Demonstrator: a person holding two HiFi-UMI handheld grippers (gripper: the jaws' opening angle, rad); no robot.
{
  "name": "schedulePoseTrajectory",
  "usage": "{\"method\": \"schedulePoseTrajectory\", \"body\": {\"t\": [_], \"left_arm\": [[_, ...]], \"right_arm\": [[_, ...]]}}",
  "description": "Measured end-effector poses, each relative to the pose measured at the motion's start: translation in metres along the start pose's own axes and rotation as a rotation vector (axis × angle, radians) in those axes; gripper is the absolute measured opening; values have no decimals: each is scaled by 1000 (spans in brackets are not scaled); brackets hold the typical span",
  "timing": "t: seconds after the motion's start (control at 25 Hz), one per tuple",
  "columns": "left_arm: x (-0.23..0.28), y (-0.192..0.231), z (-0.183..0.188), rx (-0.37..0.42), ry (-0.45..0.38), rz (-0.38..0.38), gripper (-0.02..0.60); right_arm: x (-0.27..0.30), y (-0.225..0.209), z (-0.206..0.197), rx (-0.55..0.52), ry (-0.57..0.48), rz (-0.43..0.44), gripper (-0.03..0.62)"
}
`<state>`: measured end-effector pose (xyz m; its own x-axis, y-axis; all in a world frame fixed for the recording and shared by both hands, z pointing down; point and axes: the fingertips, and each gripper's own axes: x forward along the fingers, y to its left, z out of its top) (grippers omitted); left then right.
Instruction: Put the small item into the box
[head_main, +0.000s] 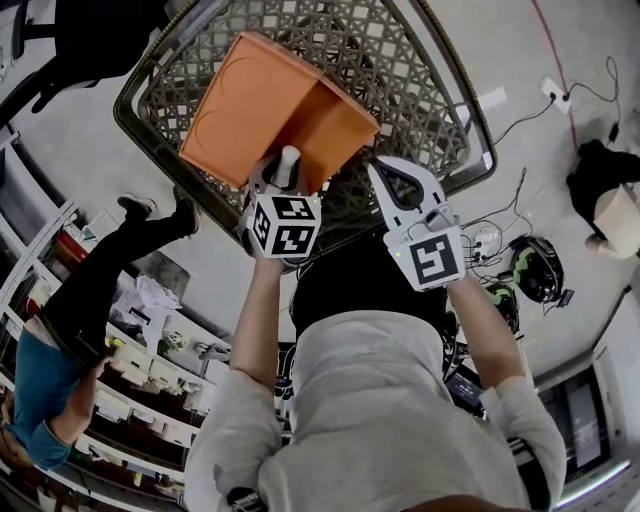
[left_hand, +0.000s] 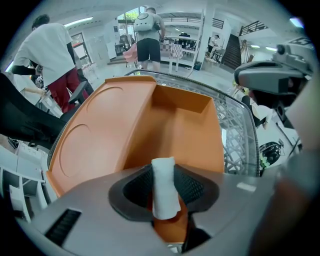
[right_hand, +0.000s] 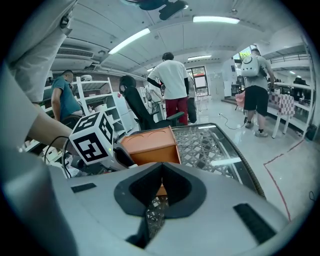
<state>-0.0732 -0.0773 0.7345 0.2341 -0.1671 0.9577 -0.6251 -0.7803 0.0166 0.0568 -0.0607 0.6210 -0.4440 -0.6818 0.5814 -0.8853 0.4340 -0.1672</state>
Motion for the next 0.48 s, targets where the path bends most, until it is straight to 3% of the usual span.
{"method": "schedulePoseTrajectory", "body": {"t": [0.48], "left_arm": [[-3, 7, 6, -24, -42, 16, 155]], "right_arm": [[-11, 4, 2, 5, 0, -1, 3]]}}
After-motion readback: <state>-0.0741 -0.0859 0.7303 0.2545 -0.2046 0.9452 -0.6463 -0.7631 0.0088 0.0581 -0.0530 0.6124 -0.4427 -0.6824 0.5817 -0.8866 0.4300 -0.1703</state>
